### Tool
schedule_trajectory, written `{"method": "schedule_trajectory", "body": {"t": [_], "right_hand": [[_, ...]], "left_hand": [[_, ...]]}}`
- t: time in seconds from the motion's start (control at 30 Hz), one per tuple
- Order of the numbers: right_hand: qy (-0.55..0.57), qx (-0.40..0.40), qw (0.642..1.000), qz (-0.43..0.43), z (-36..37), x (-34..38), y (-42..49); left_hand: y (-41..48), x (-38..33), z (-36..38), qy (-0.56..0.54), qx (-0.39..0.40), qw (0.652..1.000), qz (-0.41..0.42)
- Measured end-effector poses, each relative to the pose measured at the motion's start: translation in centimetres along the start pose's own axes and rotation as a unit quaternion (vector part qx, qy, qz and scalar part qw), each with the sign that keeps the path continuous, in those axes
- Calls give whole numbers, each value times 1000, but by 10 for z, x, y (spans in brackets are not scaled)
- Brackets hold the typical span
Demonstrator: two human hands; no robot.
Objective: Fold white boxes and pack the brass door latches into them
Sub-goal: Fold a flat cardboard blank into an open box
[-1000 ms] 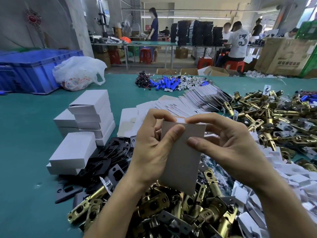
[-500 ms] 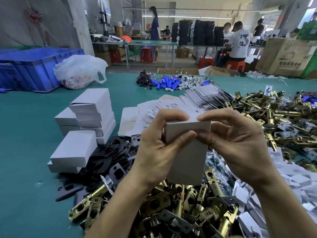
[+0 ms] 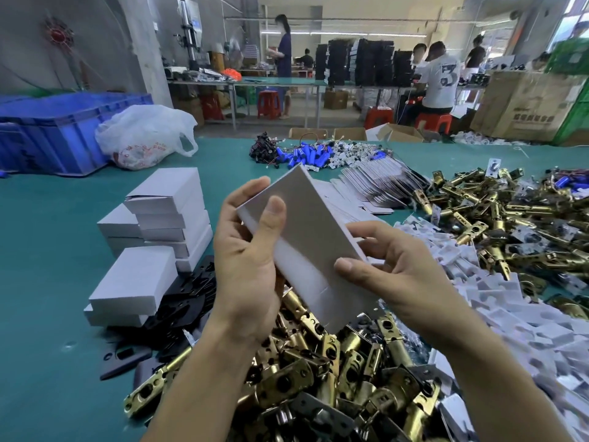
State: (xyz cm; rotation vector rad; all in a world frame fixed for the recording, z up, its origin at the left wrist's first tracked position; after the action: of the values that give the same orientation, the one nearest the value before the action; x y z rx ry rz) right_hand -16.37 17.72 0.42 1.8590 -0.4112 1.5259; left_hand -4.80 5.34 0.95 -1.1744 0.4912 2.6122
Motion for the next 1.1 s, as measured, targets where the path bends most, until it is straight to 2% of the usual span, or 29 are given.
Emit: {"method": "schedule_trajectory", "body": {"t": [0.13,0.23,0.27,0.33,0.4,0.47,0.53,0.6,0.67,0.77,0.87,0.97,1.1], "right_hand": [[-21,-46,999,-18,-12,-5,4],[-68,-98,992,-52,-26,-2,6],[-84,-110,988,-71,-30,1,5],[-163,-132,970,-126,-36,8,5],[-263,-142,934,-195,-36,13,3],[-339,-139,889,-274,-30,20,0],[-366,-126,858,-339,-23,25,-3],[-366,-108,839,-388,-14,30,-6],[-349,-100,836,-411,-4,33,-10],[-310,-145,871,-351,-5,30,-8],[-300,-236,893,-237,-30,20,-1],[-357,-200,910,-68,-42,-10,7],[-423,-128,892,97,-29,-52,7]], "left_hand": [[6,5,-3,34,35,998,-28],[9,1,-10,186,43,981,37],[8,-1,-11,259,50,962,70],[1,-8,-7,401,87,896,172],[-9,-11,2,473,150,832,247],[-15,-7,8,511,211,804,218],[-16,0,7,529,255,795,151],[-13,4,1,523,270,804,86],[-10,9,-4,518,273,810,35],[-7,12,-9,514,226,827,-1],[-3,10,-9,533,160,830,33],[0,8,-6,508,129,850,50],[-2,10,-4,493,127,853,111]]}}
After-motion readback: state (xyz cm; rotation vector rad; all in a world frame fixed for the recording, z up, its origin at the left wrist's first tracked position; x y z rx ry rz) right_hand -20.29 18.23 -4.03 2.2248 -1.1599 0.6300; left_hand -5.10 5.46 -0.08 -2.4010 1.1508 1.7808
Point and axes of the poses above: each hand's wrist, its own y-axis towards the middle knuckle, its own z-axis out of the palm, x = y × z, the point moved 4 cm from there along y, towards the middle knuckle, and after that the axes turned 12 degrees about -x, right-handed, at the moved point
